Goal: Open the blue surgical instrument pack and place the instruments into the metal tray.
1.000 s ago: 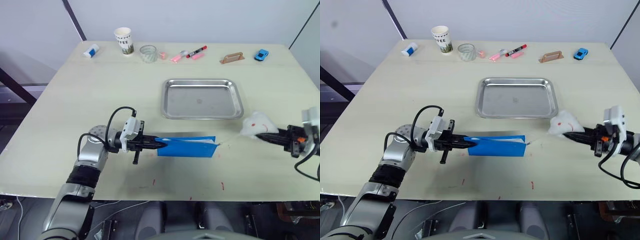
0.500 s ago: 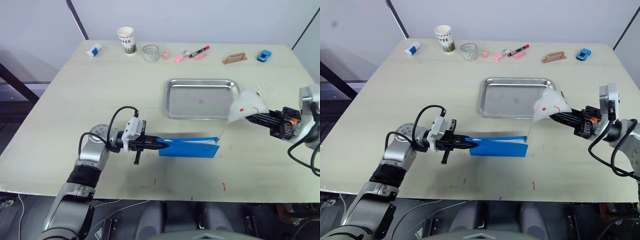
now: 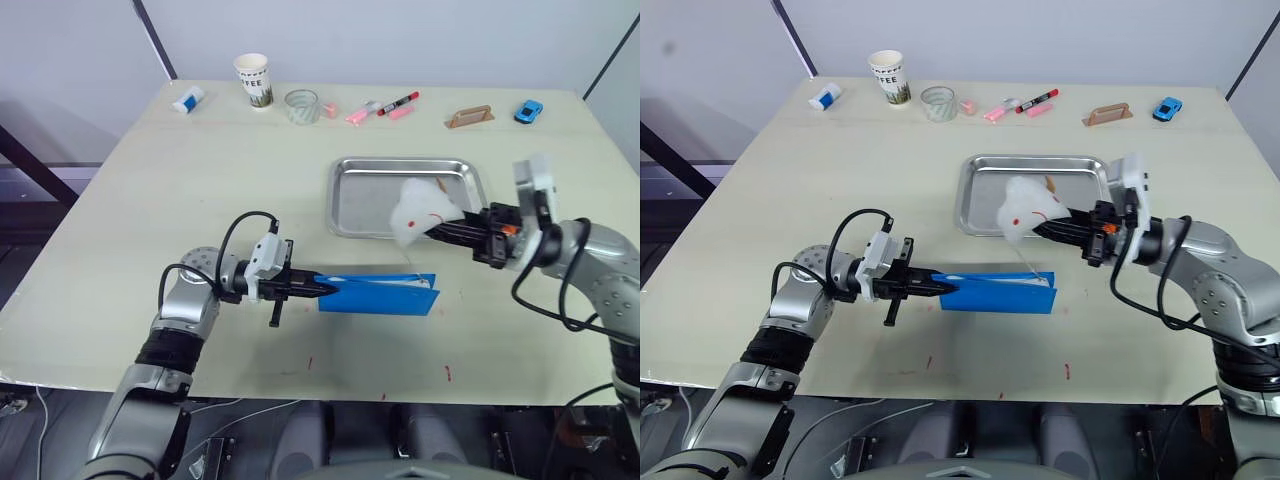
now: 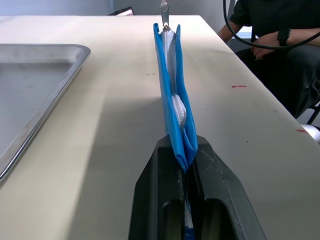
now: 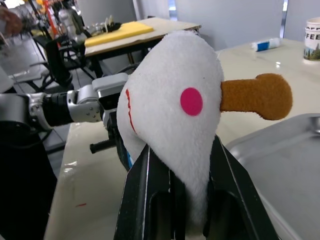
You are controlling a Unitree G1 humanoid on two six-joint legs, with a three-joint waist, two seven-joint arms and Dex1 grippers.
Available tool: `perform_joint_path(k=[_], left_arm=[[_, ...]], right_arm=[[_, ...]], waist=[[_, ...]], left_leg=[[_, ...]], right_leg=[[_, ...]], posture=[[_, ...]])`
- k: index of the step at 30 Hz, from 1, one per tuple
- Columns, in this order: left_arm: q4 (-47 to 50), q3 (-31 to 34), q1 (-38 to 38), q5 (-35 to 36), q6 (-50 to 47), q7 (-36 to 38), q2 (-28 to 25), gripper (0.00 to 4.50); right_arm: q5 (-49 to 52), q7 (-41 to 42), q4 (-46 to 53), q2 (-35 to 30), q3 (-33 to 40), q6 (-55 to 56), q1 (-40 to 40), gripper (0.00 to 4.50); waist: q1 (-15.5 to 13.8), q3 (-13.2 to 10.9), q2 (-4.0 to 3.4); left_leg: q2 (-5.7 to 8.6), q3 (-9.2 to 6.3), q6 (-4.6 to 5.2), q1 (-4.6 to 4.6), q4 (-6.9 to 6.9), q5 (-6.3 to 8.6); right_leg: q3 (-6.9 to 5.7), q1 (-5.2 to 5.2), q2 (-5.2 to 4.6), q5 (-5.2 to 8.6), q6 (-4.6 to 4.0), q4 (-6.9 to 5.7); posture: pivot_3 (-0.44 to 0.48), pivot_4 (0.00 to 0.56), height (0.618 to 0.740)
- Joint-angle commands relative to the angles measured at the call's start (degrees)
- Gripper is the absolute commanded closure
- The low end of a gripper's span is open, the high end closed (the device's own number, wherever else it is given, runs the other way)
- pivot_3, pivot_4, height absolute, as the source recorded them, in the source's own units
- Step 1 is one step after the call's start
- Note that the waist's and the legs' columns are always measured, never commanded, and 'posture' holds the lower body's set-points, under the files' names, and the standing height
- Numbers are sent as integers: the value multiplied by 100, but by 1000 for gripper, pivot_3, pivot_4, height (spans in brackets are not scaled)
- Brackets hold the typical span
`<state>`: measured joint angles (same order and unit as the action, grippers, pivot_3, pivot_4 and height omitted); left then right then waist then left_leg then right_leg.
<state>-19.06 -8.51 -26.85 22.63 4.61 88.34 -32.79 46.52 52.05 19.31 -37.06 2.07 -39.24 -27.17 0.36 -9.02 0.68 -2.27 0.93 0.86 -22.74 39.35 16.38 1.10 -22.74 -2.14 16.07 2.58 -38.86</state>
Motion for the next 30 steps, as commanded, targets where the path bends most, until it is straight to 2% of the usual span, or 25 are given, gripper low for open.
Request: perform_joint_path(k=[1,6,14,27,30], left_arm=[[-111,-168,44,-288,29,36,12,4500],[-140,-179,19,-296,40,18,52,4500],[-126,-158,-38,-255,-56,-42,169,4500],[-320,-178,-180,-366,3,-25,364,4500],[-343,-170,-196,-377,10,-16,377,4500]], right_arm=[[-325,-101,223,204,-237,288,-285,4485],[-1016,-61,192,474,-791,689,-512,4485],[-1871,-45,-39,897,-1243,1415,-848,4485],[-2144,-21,107,1486,-1406,1812,-980,4485],[-2276,95,109,1433,-1466,1891,-910,4485]], waist=[[1,0,0],[4,0,0],[-27,0,0],[-121,0,0],[-124,0,-1]], left_leg=[[0,0,0,0,0,0],[0,1,0,-1,0,0],[1,0,0,-1,0,0],[3,1,0,-2,1,0],[3,1,0,-3,1,0]], right_leg=[[0,0,0,0,0,0],[1,-1,0,0,0,0],[-2,-1,0,0,0,0],[-4,-1,-1,0,0,-1],[-5,-1,-2,0,0,1]], posture=[[0,150,740],[0,150,740],[0,150,740],[0,150,740],[0,150,740]])
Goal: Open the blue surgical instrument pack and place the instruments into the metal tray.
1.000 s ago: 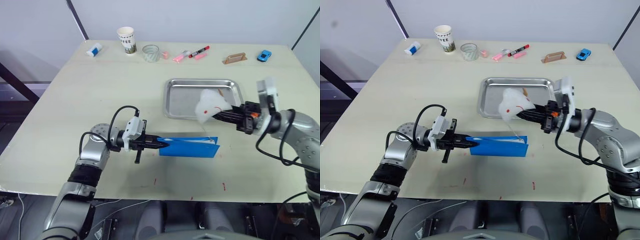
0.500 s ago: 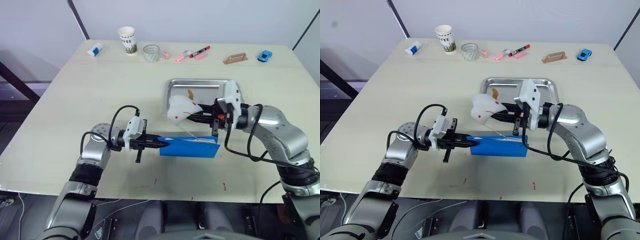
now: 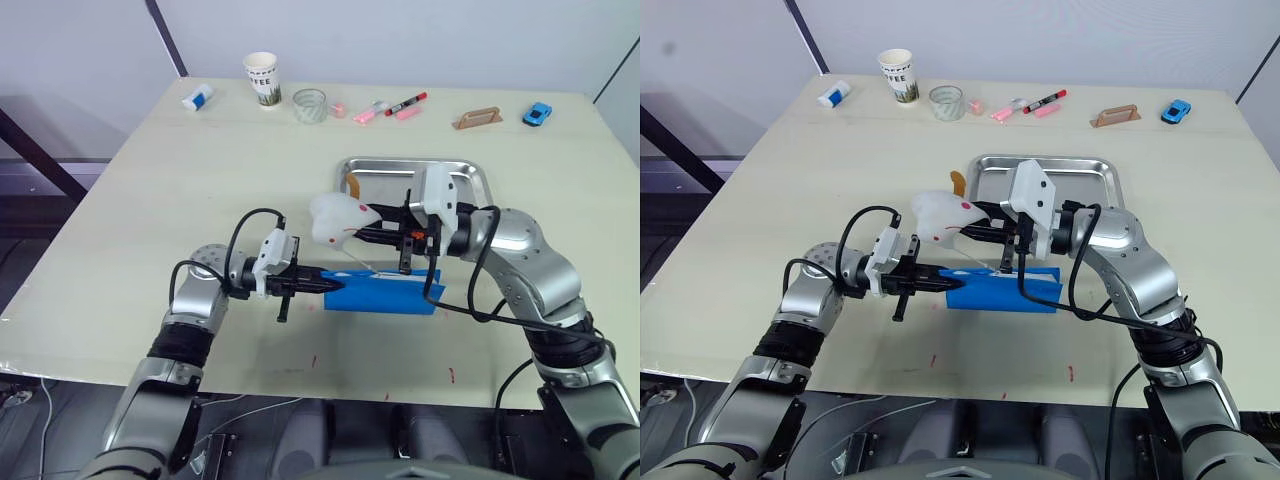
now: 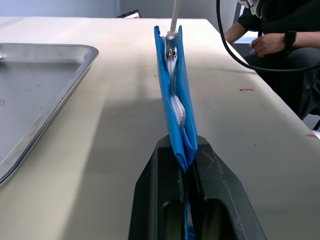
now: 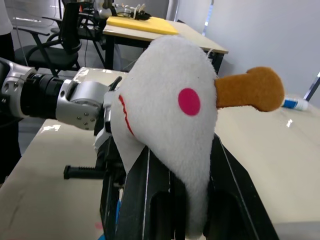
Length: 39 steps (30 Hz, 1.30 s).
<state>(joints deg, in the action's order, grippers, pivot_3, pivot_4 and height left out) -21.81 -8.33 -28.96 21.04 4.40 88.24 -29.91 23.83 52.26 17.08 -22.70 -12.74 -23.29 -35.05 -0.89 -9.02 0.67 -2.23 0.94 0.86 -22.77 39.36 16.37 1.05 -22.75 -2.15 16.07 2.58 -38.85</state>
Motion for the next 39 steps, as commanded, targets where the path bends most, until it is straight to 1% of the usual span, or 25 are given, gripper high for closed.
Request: perform_joint_path(k=[1,5,7,10,16,20,21,23,25,27,29,34,37,39], left_arm=[[-87,-180,0,-227,38,-11,94,4500],[-233,-96,-99,-225,26,-61,108,4500],[-305,-71,-154,-230,30,-74,135,4500],[-427,-5,-313,-193,-6,-121,232,4500],[-640,58,-543,-243,26,-78,305,4500],[-743,63,-611,-289,100,-28,311,4500],[-746,62,-613,-296,108,-12,311,4500],[-711,60,-588,-297,99,19,304,4500],[-673,56,-558,-300,95,38,295,4500],[-626,52,-520,-298,88,53,283,4500],[-587,50,-493,-295,81,59,274,4500],[-523,49,-455,-292,86,61,256,4500],[-483,56,-431,-284,89,71,237,4500],[-449,56,-415,-277,90,90,222,4500]], right_arm=[[-96,203,339,-112,-23,388,-58,4485],[-300,890,507,-735,-178,724,257,4485],[-355,1027,557,-856,-246,849,303,4485],[-438,1079,595,-874,-340,964,366,4485],[-1120,1149,276,-992,-602,1668,483,4485],[-1405,1117,166,-1014,-731,1947,617,4485],[-1434,1125,183,-1029,-758,1949,668,3685],[-1368,1193,274,-1065,-769,1831,753,3071],[-1299,1230,333,-1081,-732,1787,796,2012],[-1018,1278,439,-1114,-546,1615,831,1281],[-836,1327,517,-1193,-375,1530,855,95],[-16,1459,712,-1603,328,1032,1031,95],[354,1371,545,-1838,832,612,1301,95],[588,1163,436,-1865,1090,258,1521,95]], waist=[[0,0,0],[-14,0,0],[9,0,0],[-1,0,0],[3,-1,1],[12,-1,1],[12,-1,1],[11,-1,1],[13,-1,1],[11,-1,2],[12,-1,2],[13,-2,3],[7,-2,4],[9,-2,5]], left_leg=[[0,0,0,0,0,0],[4,-1,0,-1,0,0],[6,-1,0,-2,0,0],[5,-2,1,0,0,0],[6,-1,0,-5,2,0],[6,0,0,-5,2,0],[5,0,0,-5,2,-1],[5,0,0,-5,2,-1],[5,-1,0,-5,2,-1],[4,-2,0,-5,2,-1],[4,-6,0,-5,2,-1],[4,-10,0,-4,2,0],[3,-14,0,-4,0,-1],[3,-14,0,-4,0,-1]], right_leg=[[0,0,0,0,0,0],[0,3,-1,0,0,3],[3,3,-1,1,1,2],[0,3,2,1,0,-2],[1,3,1,0,1,2],[0,2,2,1,0,0],[-1,2,3,1,0,-1],[0,2,3,1,0,0],[2,2,3,1,0,0],[2,2,3,1,0,0],[0,2,3,1,0,0],[2,3,2,0,0,2],[-2,3,3,1,-1,1],[-1,3,3,1,-1,2]], posture=[[0,150,740],[0,150,740],[0,150,740],[0,150,740],[0,150,740],[0,150,740],[0,150,740],[0,150,740],[0,150,740],[0,150,740],[0,150,740],[0,150,740],[0,150,740],[0,150,740]])
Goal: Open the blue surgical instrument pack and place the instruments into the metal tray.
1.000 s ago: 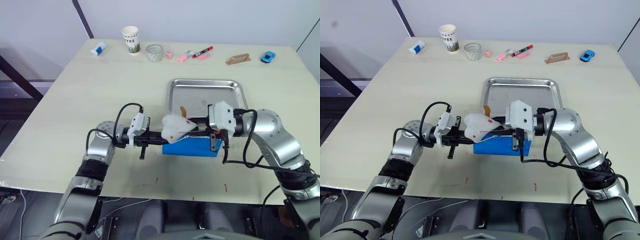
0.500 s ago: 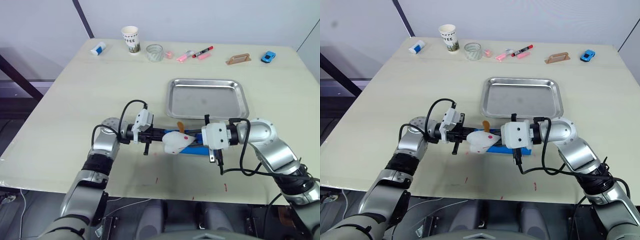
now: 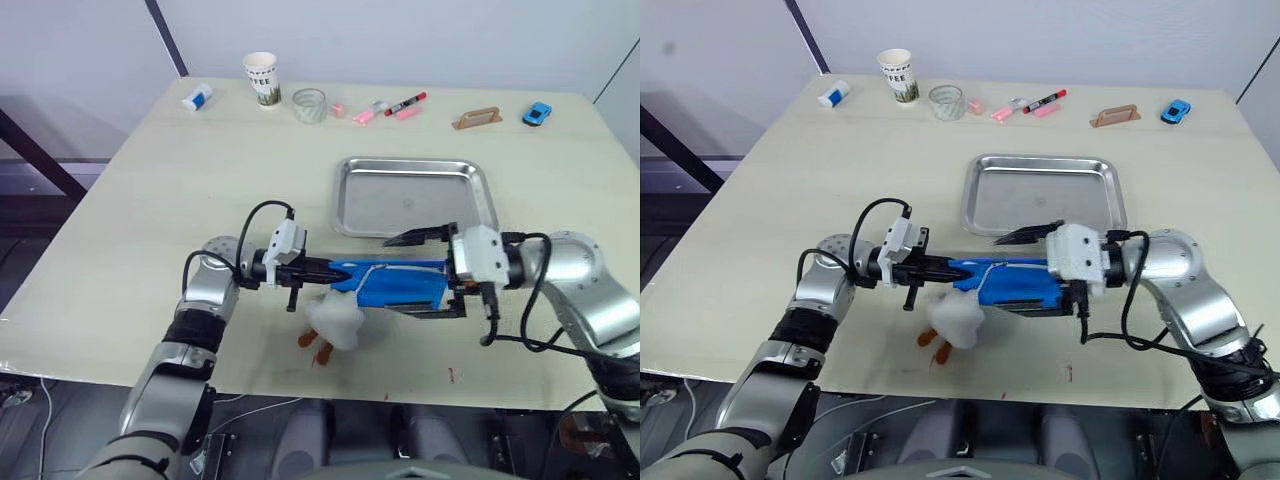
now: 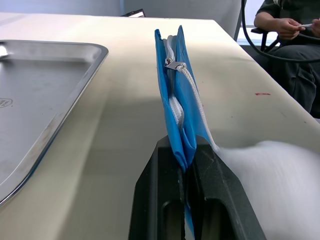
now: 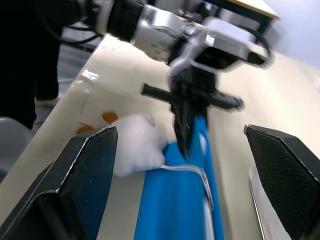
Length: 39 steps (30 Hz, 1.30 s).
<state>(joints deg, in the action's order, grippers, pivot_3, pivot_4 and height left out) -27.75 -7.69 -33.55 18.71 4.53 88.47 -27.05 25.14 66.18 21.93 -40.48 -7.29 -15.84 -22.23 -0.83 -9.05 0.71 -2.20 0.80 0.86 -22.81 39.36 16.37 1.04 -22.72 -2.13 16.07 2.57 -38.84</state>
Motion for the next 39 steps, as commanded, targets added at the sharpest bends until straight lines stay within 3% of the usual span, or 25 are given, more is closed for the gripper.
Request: perform_joint_path(k=[1,8,19,22,26,27,30,34,37,39], left_arm=[[164,-9,51,-40,78,77,-72,4500],[181,-47,39,-60,135,131,-98,4500],[254,-53,72,-39,146,137,-152,4500],[261,-48,83,-39,149,134,-167,4500],[265,-49,85,-37,148,139,-179,4500],[263,-50,85,-39,149,140,-180,4500],[263,-48,86,-43,151,133,-187,4500],[318,-54,91,13,-58,168,-232,4500],[386,-50,86,61,-196,199,-293,3656],[445,-30,83,105,-282,203,-334,2791]], right_arm=[[467,-310,-118,-83,607,-557,335,95],[611,-411,-716,100,654,-928,612,95],[323,30,-1502,197,428,-578,667,95],[315,70,-1541,227,440,-538,631,749],[315,91,-1550,281,444,-490,618,2618],[319,93,-1544,290,447,-494,619,3296],[293,104,-1529,306,449,-468,644,4476],[279,88,-1504,345,454,-428,688,4476],[265,95,-1491,365,453,-395,723,4500],[269,92,-1500,377,458,-376,732,4500]], waist=[[4,0,0],[16,0,0],[16,0,0],[16,0,0],[16,0,0],[16,0,0],[16,0,0],[21,0,0],[29,0,0],[43,-1,0]], left_leg=[[0,2,0,0,0,0],[0,5,0,2,0,0],[0,7,0,2,0,0],[-1,5,0,2,0,0],[-1,6,0,2,0,0],[-1,6,0,2,0,0],[-1,5,0,2,0,0],[-1,5,0,2,0,0],[-2,5,0,2,0,0],[-2,5,0,2,0,0]], right_leg=[[2,1,0,0,0,1],[5,0,2,0,0,-2],[8,-1,2,0,1,0],[7,-1,3,0,1,0],[7,-1,3,0,1,-1],[7,-1,3,0,1,-1],[7,-1,4,0,1,-1],[7,-1,3,0,1,-1],[7,-1,5,0,1,-2],[7,-1,5,0,1,-1]], posture=[[0,150,740],[0,150,740],[0,150,740],[0,150,740],[0,150,740],[0,150,740],[0,150,740],[0,150,740],[0,150,740],[0,150,740]])
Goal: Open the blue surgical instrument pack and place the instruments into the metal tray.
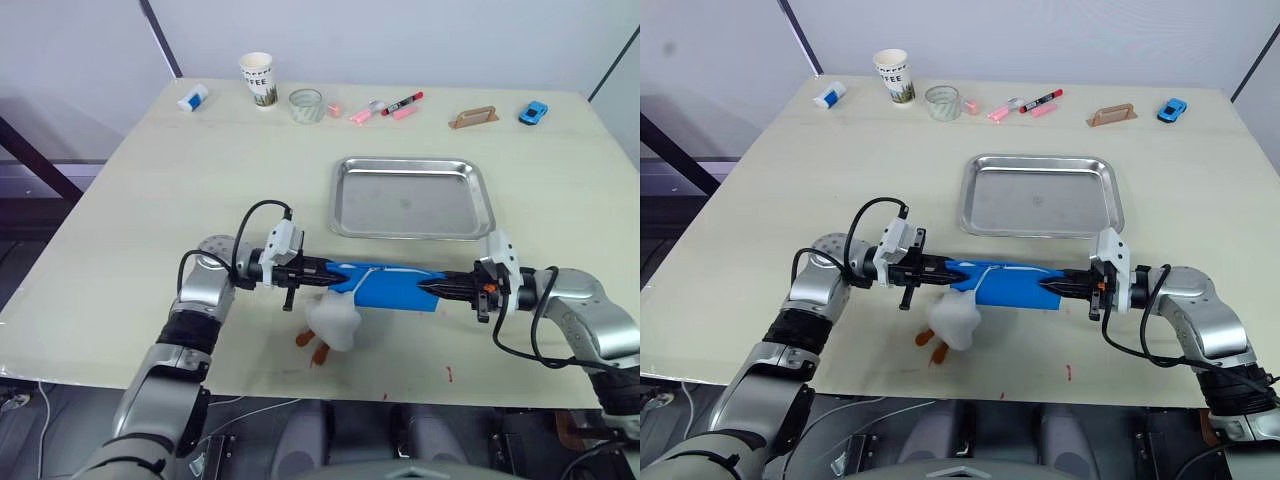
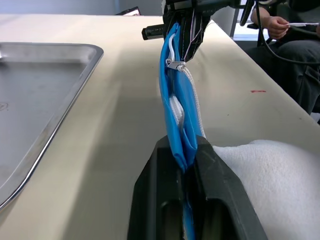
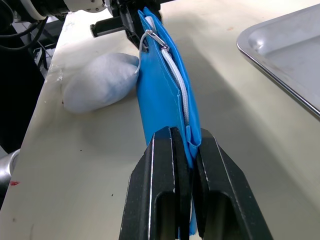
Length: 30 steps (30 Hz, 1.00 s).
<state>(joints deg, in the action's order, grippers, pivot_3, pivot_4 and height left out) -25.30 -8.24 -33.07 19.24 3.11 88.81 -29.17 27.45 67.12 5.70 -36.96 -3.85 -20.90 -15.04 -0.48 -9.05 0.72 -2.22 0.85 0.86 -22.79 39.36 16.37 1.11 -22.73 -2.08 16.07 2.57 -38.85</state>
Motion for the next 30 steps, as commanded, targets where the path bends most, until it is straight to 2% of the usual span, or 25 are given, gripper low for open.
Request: perform_joint_path(k=[1,4,5,6,9,15,20,25,30], left_arm=[[229,47,41,74,-148,157,-146,2244],[419,142,153,194,-282,172,-292,634],[514,175,216,245,-361,181,-359,203],[611,203,278,296,-438,181,-424,36],[1027,354,544,446,-691,184,-761,36],[2769,866,1728,1149,-1778,-156,-1533,36],[3494,889,2289,1249,-2070,-733,-1419,36],[3539,528,2424,673,-1672,-1209,-1133,36],[3310,71,2398,102,-1230,-1263,-1096,36]], right_arm=[[34,0,116,30,113,143,24,4500],[3,-1,99,42,97,201,65,4500],[-3,-5,99,45,94,218,78,4500],[-4,-8,100,46,92,228,86,4500],[-1,-20,130,42,103,245,120,4500],[-10,-68,168,46,118,292,212,4500],[-7,-92,196,64,88,293,224,4500],[-17,-88,203,73,52,281,182,4500],[-33,-87,177,87,38,284,134,4500]], waist=[[10,0,0],[10,0,0],[19,0,0],[28,0,0],[68,-1,-1],[112,-4,0],[85,-6,3],[95,-6,2],[99,-6,3]], left_leg=[[0,0,0,0,0,0],[0,0,0,0,0,0],[0,1,0,0,0,0],[-1,0,0,0,-1,0],[-2,0,0,0,-1,0],[-10,0,-1,0,-4,1],[-13,0,-1,3,-5,1],[-5,4,-1,5,-6,1],[-4,6,-1,5,-6,1]], right_leg=[[1,0,0,0,0,0],[0,-1,0,0,0,1],[1,-1,0,0,0,1],[2,-1,0,0,0,1],[3,-1,0,0,0,2],[4,-2,-3,1,0,3],[1,0,-9,1,1,1],[5,0,-5,1,0,1],[7,0,-5,0,0,1]], posture=[[0,150,740],[0,150,740],[0,150,740],[0,150,740],[0,150,740],[0,150,740],[0,150,740],[0,150,740],[0,150,740]])
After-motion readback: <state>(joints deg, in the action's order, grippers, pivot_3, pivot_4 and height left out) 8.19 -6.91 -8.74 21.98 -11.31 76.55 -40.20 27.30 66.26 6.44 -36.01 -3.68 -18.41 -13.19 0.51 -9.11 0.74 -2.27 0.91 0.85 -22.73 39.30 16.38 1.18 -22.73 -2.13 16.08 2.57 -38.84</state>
